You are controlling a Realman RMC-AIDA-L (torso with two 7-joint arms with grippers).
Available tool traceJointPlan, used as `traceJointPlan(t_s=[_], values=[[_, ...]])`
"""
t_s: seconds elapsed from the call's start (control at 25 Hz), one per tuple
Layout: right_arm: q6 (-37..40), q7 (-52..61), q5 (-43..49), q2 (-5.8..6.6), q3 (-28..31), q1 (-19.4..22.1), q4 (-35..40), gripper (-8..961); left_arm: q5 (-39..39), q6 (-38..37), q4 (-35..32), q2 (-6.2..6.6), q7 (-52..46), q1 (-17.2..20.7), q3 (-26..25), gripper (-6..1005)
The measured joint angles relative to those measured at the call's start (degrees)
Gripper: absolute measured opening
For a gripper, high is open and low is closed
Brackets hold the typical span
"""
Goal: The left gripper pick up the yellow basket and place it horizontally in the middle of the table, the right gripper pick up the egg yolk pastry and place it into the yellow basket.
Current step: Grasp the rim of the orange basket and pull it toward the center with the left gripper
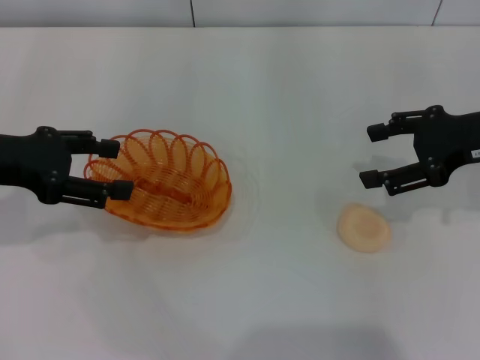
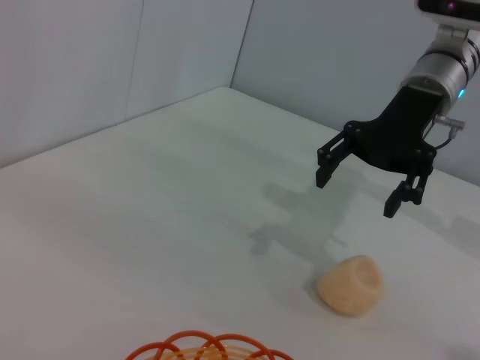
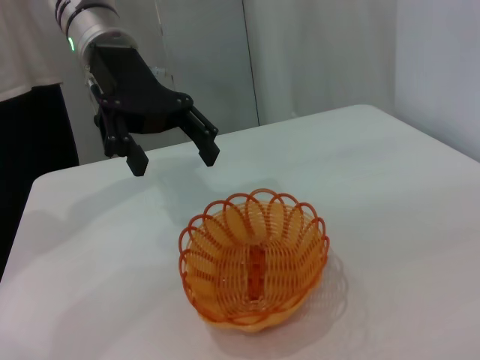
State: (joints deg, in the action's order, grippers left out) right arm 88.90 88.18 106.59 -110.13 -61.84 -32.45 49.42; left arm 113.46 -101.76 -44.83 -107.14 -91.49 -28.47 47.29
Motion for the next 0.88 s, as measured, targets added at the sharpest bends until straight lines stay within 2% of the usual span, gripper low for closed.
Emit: traceJointPlan(t_s=[0.68,0.88], values=[[-0.05,-0.08,0.28,-0.54,0.05,0.24,0.41,849,0.84,-0.19,-0.06,-0.50,-1.82,0.44,-0.03,852],[-0.07,-0.31,0.28,-0.53,0.05,0.91,0.68,849,2.22,-0.23,-4.60,-0.53,-9.77,0.61,-0.39,845]])
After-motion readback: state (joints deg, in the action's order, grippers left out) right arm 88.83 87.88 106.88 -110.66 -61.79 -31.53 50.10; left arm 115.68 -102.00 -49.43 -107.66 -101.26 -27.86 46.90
